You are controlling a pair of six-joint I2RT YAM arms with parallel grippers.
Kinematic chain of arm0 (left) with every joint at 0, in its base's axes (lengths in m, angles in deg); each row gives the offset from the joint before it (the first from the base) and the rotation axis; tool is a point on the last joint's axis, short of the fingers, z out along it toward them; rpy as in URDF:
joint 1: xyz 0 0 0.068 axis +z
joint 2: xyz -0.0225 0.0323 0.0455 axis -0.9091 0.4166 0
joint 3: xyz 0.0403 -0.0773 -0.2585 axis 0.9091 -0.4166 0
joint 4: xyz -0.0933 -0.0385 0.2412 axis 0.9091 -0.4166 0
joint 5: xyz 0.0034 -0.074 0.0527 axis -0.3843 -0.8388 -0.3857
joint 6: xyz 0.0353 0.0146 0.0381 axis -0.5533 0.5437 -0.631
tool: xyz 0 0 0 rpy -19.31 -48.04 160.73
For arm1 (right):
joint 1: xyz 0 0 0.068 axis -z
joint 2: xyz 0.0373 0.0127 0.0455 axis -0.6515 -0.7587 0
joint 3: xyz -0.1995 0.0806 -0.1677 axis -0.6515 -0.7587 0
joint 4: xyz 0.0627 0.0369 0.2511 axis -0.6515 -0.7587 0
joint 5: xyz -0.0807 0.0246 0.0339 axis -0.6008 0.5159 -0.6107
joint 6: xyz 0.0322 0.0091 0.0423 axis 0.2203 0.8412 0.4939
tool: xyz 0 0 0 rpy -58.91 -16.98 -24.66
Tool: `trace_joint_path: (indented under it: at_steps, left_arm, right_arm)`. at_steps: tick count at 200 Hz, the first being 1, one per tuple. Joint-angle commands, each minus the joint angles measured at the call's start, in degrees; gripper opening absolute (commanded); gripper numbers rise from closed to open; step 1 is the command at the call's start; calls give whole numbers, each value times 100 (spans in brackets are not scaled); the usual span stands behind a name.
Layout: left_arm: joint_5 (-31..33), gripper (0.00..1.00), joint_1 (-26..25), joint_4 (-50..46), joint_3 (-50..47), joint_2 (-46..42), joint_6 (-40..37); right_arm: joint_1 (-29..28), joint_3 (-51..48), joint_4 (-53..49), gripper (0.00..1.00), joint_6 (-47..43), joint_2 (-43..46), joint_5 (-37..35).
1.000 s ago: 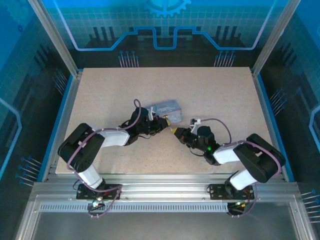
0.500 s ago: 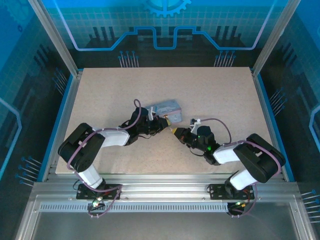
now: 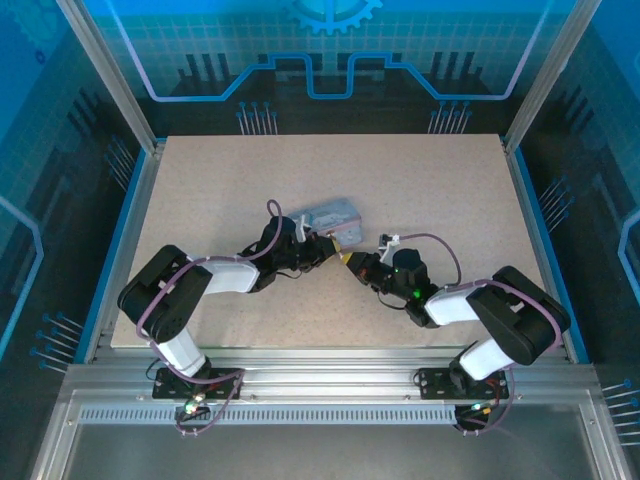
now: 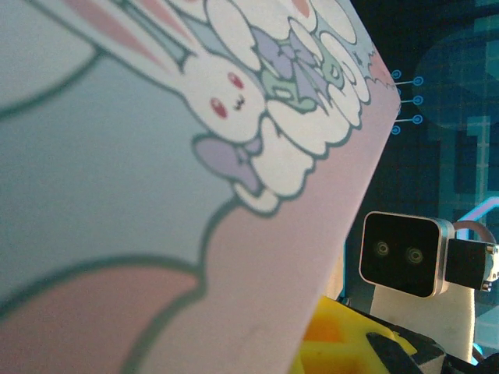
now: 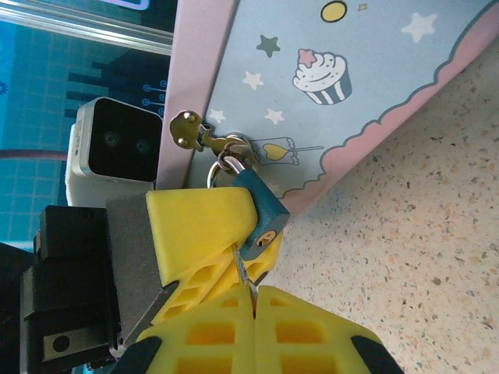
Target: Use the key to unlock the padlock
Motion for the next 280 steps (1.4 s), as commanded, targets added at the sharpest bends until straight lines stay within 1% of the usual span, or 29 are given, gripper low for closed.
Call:
trace_joint_path:
  at_steps: [1, 48, 73, 120, 258, 280]
  left_arm:
    - [-144, 6, 46, 255, -46, 48, 61]
    - [-144, 6, 83, 234, -46, 49, 68]
    - [-144, 6, 96, 233, -37, 39, 71]
    - [-161, 6, 94, 255, -37, 40, 93]
    - [-232, 6, 87, 465, -107, 113, 207]
    - [-259, 6, 90, 477, -99, 109, 224]
  right_arm:
    - [-3, 46, 81, 0, -78, -52, -14]
    - [-19, -147, -300, 0, -217, 356, -102]
    - [-10, -209, -488, 0, -289, 436, -114]
    - [-47, -140, -234, 0, -271, 158, -76]
    - [-22, 254, -288, 0, -343, -103, -21]
    - [42, 220, -105, 0, -324, -126, -43]
